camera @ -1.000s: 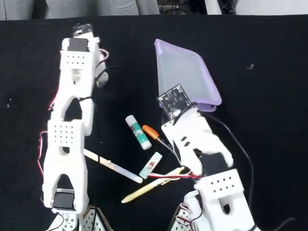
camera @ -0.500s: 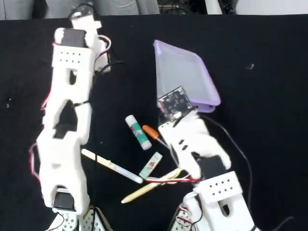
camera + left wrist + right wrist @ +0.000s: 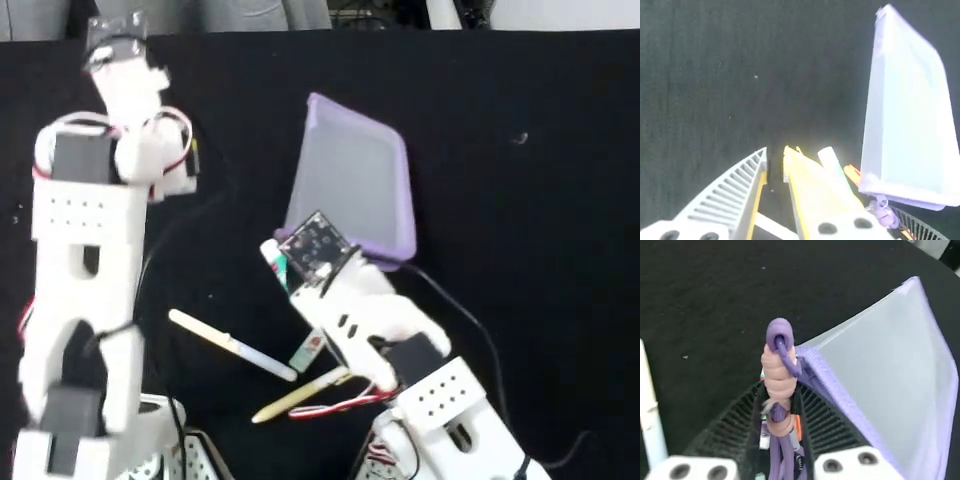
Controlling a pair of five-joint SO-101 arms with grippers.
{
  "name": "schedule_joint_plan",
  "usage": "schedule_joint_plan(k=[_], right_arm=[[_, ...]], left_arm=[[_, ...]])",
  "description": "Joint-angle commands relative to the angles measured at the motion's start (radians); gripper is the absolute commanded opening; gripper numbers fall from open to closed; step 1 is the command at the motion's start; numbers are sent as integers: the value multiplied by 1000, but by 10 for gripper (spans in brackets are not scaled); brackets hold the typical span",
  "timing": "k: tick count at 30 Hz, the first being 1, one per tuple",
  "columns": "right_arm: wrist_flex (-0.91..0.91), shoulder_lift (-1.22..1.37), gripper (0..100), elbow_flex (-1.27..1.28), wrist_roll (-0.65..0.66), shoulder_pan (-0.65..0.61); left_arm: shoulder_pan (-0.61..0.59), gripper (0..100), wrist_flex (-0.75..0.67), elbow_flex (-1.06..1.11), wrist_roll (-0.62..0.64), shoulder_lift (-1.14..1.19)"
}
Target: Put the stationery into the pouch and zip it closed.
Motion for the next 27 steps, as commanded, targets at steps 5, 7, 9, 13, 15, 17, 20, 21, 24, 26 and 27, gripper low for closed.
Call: schedule_joint_plan(k=[5, 7, 9, 13, 15, 17, 20, 21, 24, 26, 27], right_arm=[[230, -27, 11, -150, 71, 11], [267, -27, 11, -174, 78, 28], [298, -25, 11, -200, 87, 48], [434, -16, 11, -311, 114, 68], [486, 22, 11, -360, 118, 68], [508, 90, 11, -400, 120, 68], [508, 232, 11, -461, 120, 68], [508, 286, 11, -490, 120, 68], [505, 463, 11, -590, 120, 68], [502, 581, 11, -661, 117, 68], [502, 634, 11, -694, 114, 68]], left_arm=[[-8, 70, -446, 575, -43, -342], [-8, 70, -569, 719, -43, -402], [-8, 70, -680, 846, -43, -459], [-5, 70, -856, 1046, -95, -549], [1, 70, -927, 1121, -147, -583], [1, 71, -982, 1182, -166, -609], [12, 126, -1037, 1251, -164, -629], [27, 159, -1049, 1270, -167, -634], [81, 237, -1060, 1317, -169, -647], [110, 241, -1063, 1340, -170, -658], [119, 242, -1074, 1356, -170, -663]])
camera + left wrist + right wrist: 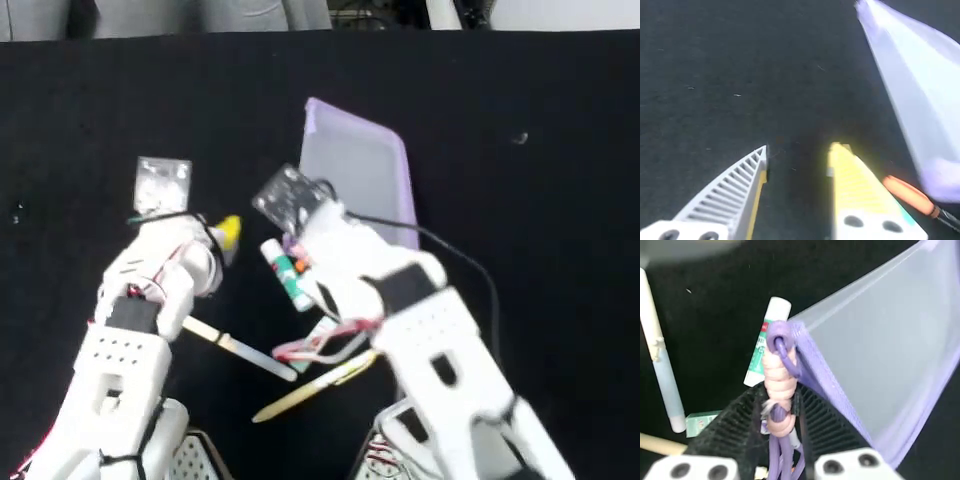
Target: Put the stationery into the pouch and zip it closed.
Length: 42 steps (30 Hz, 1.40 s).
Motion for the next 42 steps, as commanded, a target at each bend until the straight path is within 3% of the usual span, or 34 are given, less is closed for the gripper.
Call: schedule_joint_plan(k=[1, 8, 14, 21, 30, 42], right_arm=[[-3, 252, 11, -193, 2, 14], [-2, 387, 11, -272, 0, 15], [5, 354, 11, -263, -2, 15], [17, 341, 11, -266, -2, 17], [32, 318, 11, -263, -2, 17], [32, 318, 11, -262, -2, 17]], left_arm=[[44, 242, -55, 30, -11, -31], [53, 245, -236, 159, -121, -41], [68, 245, -252, 166, -137, -40], [196, 246, -253, 173, -226, -31], [197, 242, -381, 203, -227, -29], [191, 241, -434, 202, -236, -5]])
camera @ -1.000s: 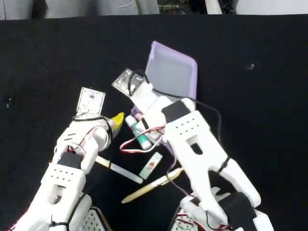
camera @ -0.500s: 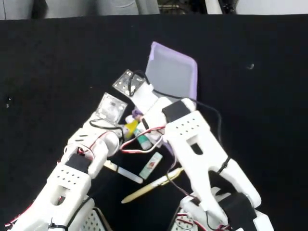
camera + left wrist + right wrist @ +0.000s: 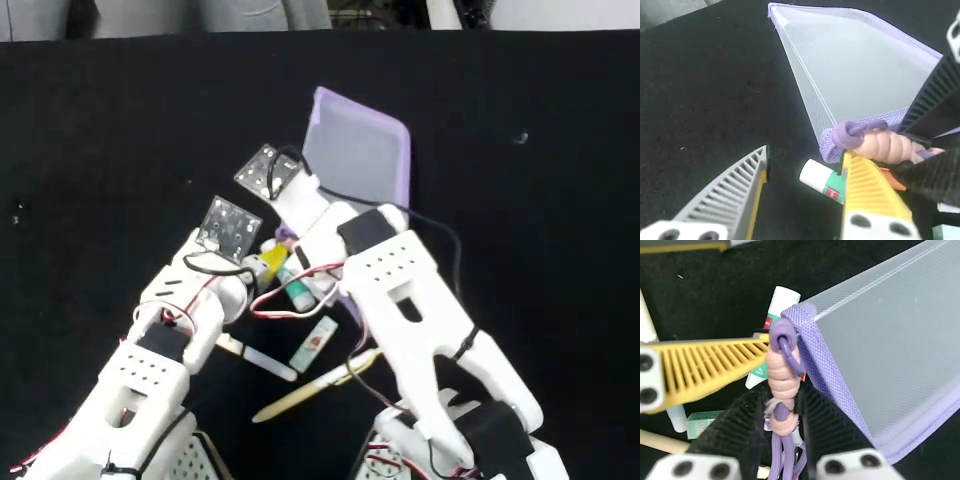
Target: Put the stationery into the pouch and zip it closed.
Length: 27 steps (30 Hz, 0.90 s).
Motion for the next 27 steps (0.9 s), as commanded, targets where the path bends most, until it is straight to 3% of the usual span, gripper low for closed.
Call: schedule_joint_plan(k=[1, 10, 27], right_arm=[[3, -61, 11, -47, -2, 17], [3, -61, 11, -45, -2, 17], [6, -56, 11, -28, 9, 97]], left_arm=[[4, 241, -69, -16, -9, 40], [-42, 232, -124, -226, -2, 408], [30, 204, -176, -268, -11, 443]])
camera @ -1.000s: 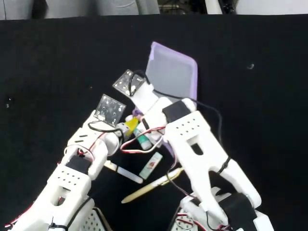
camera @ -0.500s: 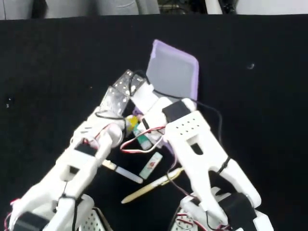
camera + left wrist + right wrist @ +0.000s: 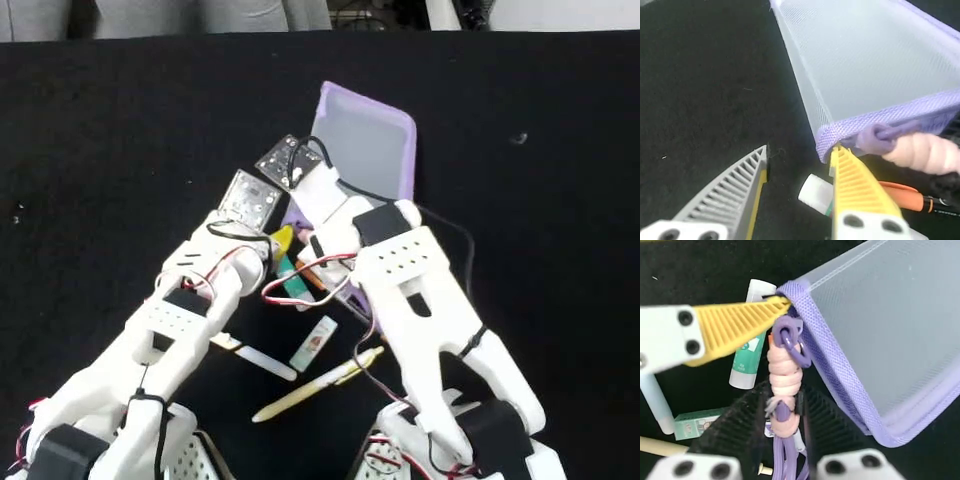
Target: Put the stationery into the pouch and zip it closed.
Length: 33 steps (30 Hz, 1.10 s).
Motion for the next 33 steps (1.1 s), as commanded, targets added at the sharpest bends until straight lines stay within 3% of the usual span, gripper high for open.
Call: schedule_joint_plan(k=[1, 4, 16, 25, 30, 33], right_arm=[[12, -53, 11, -28, 9, 18], [34, -58, 11, -28, 9, 18], [40, -59, 11, -30, 9, 18], [41, -59, 11, -28, 11, 32], [46, -59, 11, -30, 43, 101], [64, -61, 11, -30, 51, 132]], left_arm=[[25, 204, -15, -68, -18, -2], [38, 204, -18, -61, -72, -2], [35, 204, -26, -157, -80, 115], [45, 194, -215, -186, -80, 253], [44, 30, -238, -209, -80, 287], [38, 39, -239, -219, -80, 302]])
